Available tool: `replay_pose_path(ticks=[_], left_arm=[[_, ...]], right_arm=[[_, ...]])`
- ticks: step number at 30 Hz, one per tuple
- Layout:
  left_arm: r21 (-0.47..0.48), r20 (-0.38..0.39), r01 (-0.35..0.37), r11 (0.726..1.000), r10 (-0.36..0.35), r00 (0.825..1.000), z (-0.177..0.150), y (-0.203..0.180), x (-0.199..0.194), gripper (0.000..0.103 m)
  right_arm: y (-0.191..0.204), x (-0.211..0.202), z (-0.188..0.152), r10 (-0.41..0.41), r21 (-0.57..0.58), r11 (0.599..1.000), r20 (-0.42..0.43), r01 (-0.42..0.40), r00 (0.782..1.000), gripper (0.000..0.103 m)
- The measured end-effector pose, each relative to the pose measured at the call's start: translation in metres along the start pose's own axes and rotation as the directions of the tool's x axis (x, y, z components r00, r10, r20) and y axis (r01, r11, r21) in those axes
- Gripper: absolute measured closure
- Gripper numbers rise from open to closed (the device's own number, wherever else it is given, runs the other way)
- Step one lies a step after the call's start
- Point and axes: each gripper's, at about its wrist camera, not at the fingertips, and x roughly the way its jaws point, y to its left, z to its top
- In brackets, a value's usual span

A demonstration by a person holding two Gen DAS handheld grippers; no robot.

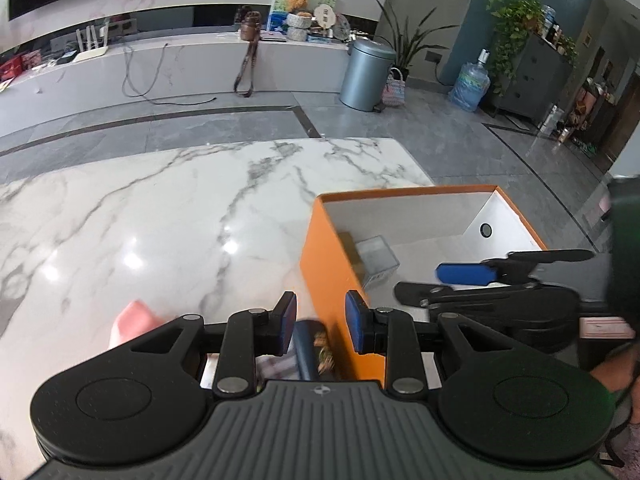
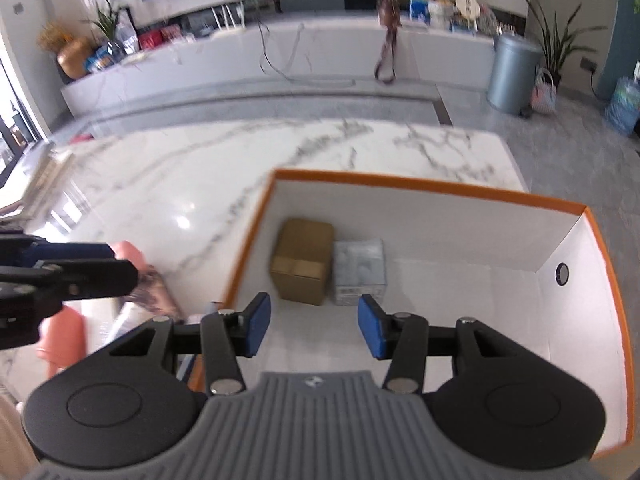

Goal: Organize rigid objects
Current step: 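Move both tools back to the items on the table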

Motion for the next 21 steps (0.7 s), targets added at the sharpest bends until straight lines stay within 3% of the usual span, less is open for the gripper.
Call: replay_pose_path(ticks=[9,16,21], left_arm=[[-0.087,-0.015,-0.067,0.994,0.066,0.998,-0.035,0.038,-0.035,0.070],[-0.206,-0.041,-0.138,0.969,0.132,0.990,-0.062,0.078,-0.048,0.070],[-0.221,-0.067,-0.221,0.950,0.211,0.975,-0.074,0.102,-0.048,0.070]], right_arm=[[0.057,-0.049,-0.026,0.134,-0.051,0.990,0.096,-0.130,0.986,0.055],[0.101,-0.034,-0.049,0.224,-0.044,0.974,0.015,-0.223,0.974,0.058],[0.115,-0.007,-0.055,0.234,-0.026,0.972,-0.050,-0.235,0.971,0.058]])
